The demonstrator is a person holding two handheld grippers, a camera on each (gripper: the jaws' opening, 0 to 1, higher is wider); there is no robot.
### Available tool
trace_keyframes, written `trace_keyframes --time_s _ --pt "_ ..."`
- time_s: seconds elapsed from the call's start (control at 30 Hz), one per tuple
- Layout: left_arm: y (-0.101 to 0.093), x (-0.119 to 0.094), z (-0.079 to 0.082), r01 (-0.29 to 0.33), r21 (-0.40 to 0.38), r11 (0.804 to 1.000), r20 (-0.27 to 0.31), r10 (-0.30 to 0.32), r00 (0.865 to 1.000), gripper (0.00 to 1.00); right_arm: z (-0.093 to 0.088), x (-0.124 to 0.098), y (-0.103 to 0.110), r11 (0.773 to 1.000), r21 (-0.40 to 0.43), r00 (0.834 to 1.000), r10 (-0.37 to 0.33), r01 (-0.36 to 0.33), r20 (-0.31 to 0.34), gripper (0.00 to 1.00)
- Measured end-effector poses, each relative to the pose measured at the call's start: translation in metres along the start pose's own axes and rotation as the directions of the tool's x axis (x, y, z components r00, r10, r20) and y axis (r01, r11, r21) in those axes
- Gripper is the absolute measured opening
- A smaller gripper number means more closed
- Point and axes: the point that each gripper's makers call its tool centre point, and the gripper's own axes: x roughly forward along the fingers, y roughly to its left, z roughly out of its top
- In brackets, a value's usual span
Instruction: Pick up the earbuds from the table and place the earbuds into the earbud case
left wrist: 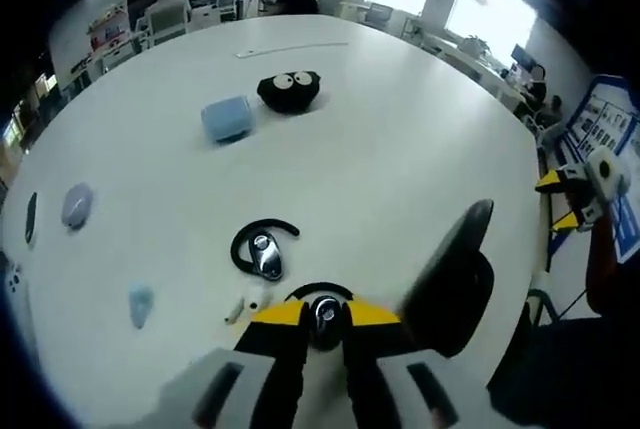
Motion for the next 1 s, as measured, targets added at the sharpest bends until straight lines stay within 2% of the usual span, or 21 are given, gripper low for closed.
trace_keyframes --time_s 0.2,0.33,0.63,0.83,1.0 --pt "0.001 0.0 -0.001 0.006 -0.014 1.0 0.012 -0.005 1.0 0.15 0.001 -0.001 -0.001 1.0 -0.001 1.0 -0.006 0.006 0.006 0.31" --pt "0.001 -0.003 -0.002 0.025 -0.033 0.999 0.042 -0.024 0.999 0.15 0.001 -0.001 0.001 1.0 0.001 1.0 -0.004 0.004 0.008 0.31" --pt "-0.004 -0.033 -0.002 0.034 -0.065 0.997 0.139 -0.024 0.99 0.15 0.002 0.002 0.009 1.0 -0.005 1.0 0.002 -0.002 0.006 0.3" --pt "-0.028 -0.06 -0.001 0.059 -0.05 0.997 0.208 -0.047 0.977 0.15 0.005 0.001 0.016 1.0 -0.01 1.0 0.006 -0.005 0.013 0.3" --pt "-0.05 -0.065 0.002 0.088 -0.02 0.996 0.233 -0.081 0.969 0.15 0.006 -0.002 0.023 1.0 -0.015 1.0 0.007 -0.007 0.018 0.3"
